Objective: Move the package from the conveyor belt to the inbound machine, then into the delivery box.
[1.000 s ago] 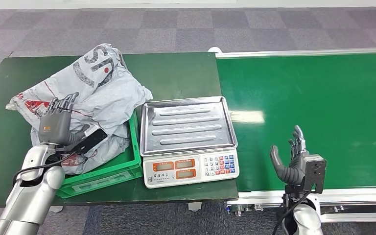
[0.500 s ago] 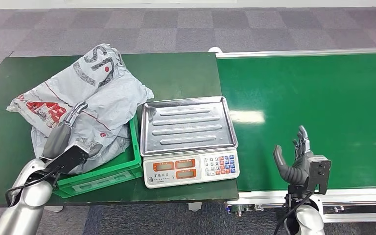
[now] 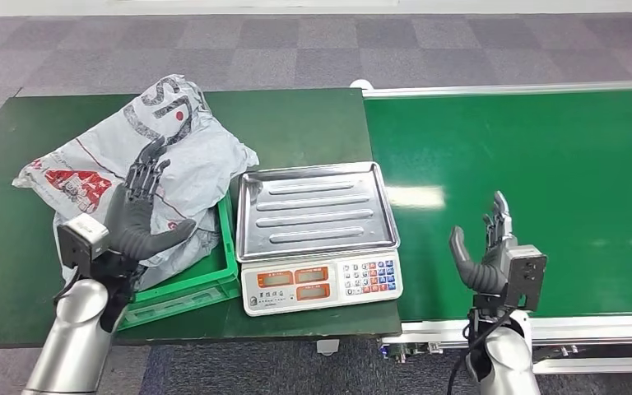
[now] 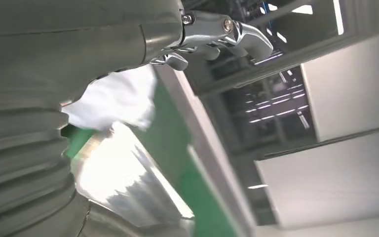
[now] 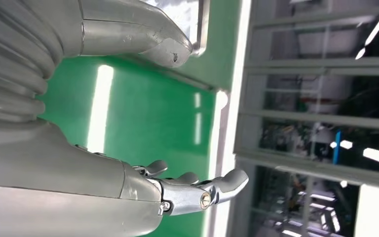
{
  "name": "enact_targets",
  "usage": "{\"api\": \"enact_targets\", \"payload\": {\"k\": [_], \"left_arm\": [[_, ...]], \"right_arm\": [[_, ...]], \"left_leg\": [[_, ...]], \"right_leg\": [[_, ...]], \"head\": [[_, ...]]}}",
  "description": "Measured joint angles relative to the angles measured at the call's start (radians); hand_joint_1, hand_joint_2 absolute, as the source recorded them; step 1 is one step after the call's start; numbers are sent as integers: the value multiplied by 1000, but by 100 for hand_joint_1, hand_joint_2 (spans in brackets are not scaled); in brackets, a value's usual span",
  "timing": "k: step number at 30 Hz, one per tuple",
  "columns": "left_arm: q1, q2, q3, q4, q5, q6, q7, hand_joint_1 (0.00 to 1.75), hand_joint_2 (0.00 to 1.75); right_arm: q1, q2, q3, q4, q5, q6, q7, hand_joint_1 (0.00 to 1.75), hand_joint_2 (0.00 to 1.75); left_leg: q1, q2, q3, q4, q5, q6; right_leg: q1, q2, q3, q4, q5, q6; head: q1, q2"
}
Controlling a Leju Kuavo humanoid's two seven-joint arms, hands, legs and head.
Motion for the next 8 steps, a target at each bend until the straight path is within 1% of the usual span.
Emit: {"api": "enact_targets", "payload": {"k": [2, 5, 7, 8], "left_arm": [[-58, -56, -54, 66, 60, 19, 17, 0, 175], [-131, -129, -123, 194, 176, 38, 67, 0, 175], [-166, -167, -156, 279, 206, 65, 80, 0, 175], [-174, -176, -163, 298, 207, 73, 79, 0, 175]], "right_arm": [[-61, 11, 40, 37, -12, -2, -1, 0, 175], [-150, 29, 103, 117, -40, 0, -4, 0, 175], [-199, 39, 141, 172, -51, -6, -6, 0, 175], [-210, 41, 150, 185, -53, -9, -6, 0, 175]], "left_leg": [[0, 0, 0, 0, 1, 0], [0, -1, 0, 0, 3, 0], [0, 0, 0, 1, 3, 0], [0, 0, 0, 1, 3, 0]], "right_leg": [[0, 0, 0, 0, 1, 0], [0, -1, 1, 0, 2, 1], [0, 0, 0, 0, 3, 1], [0, 0, 0, 0, 3, 1]], "head": [[0, 0], [0, 0], [0, 0], [0, 0]]}}
